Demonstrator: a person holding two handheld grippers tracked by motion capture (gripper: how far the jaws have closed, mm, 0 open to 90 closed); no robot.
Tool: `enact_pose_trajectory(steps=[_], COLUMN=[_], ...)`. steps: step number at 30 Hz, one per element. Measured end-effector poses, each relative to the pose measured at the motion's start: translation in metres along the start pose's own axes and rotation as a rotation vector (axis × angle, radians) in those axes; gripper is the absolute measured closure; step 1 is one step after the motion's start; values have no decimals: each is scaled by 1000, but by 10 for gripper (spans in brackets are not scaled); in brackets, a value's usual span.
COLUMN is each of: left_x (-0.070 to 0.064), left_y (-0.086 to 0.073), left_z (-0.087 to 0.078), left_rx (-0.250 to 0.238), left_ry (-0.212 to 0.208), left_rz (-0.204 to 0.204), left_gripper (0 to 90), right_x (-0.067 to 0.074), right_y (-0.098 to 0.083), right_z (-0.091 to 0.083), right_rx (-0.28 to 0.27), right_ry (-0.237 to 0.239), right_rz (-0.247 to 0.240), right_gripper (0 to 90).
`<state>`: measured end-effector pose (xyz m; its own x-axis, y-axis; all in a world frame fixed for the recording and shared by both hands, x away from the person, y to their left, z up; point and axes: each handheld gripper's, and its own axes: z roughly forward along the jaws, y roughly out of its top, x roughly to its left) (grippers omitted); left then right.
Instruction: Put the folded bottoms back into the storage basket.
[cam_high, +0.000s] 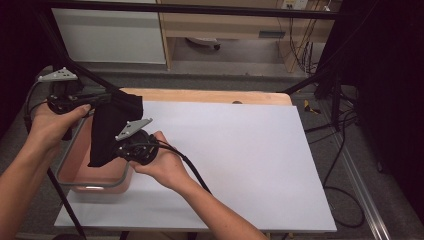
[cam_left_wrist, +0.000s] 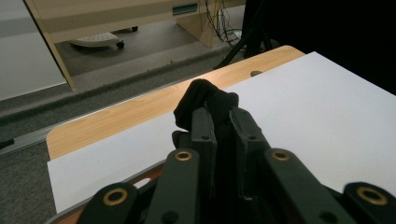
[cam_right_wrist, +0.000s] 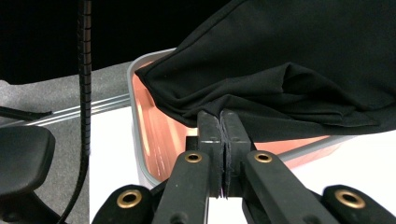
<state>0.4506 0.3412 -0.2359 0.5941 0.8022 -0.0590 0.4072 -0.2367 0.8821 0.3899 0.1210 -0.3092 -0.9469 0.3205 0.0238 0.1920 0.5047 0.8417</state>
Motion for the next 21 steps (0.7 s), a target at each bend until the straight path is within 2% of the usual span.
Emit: enact_pose_trajectory(steps=[8,21], left_x=[8,16], left_y=[-4,-5], left_z=[-4,-15], left_rx=[7,-8], left_ry=[15,29], left_rz=[-7,-9], left_gripper=[810,810], right_x=[2,5], right_y=[8,15], right_z=[7,17], right_rx=[4,3], right_ry=[-3,5], right_rz=[-10,-17], right_gripper=[895,896])
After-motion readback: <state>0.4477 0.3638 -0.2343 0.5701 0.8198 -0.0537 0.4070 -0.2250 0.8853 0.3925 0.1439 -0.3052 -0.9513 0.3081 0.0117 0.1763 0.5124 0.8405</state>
